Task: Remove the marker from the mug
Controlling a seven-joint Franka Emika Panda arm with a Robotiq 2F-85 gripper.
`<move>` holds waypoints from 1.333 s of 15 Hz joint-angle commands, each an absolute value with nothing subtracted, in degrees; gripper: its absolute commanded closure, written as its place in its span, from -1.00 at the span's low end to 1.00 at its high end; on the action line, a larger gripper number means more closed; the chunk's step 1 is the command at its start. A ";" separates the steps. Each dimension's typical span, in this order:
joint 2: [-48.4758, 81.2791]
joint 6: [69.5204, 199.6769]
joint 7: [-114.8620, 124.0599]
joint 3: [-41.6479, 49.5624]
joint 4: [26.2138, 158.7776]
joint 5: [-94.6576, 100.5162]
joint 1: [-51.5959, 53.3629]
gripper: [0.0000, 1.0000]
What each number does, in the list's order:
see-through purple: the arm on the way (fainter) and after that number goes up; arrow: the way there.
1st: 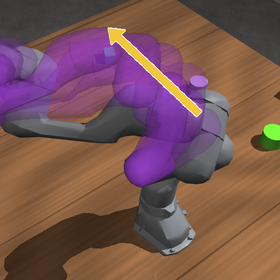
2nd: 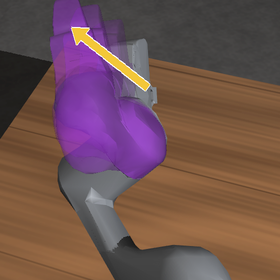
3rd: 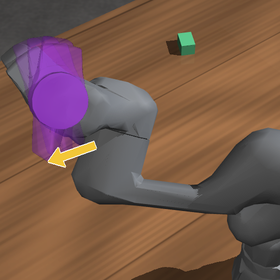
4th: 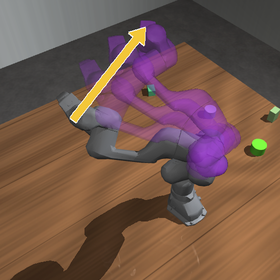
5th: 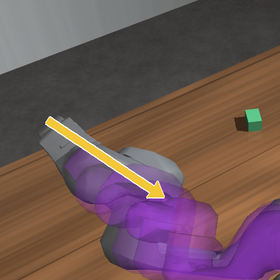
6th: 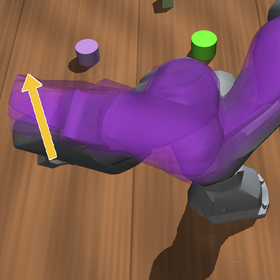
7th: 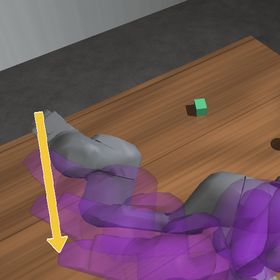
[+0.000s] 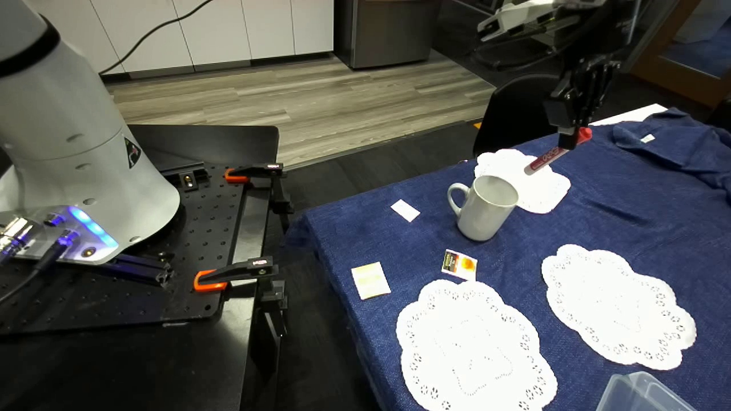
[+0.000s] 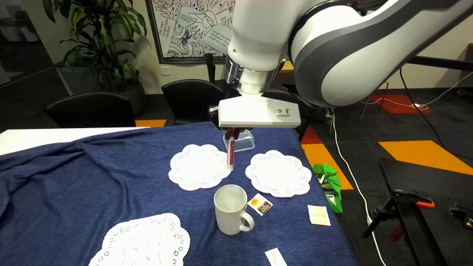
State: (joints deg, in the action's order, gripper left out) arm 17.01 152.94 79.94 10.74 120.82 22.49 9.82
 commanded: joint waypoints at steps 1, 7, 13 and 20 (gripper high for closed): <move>16.09 147.61 64.15 1.35 119.54 16.67 0.96 0.90; 17.03 146.65 60.17 4.26 119.21 14.62 3.22 0.61; 19.33 145.00 55.17 4.68 116.65 13.77 2.09 0.90; 23.53 140.99 36.26 6.04 110.51 9.01 -0.79 0.90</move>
State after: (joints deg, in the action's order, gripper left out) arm 21.29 145.16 44.15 5.95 114.93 11.82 0.25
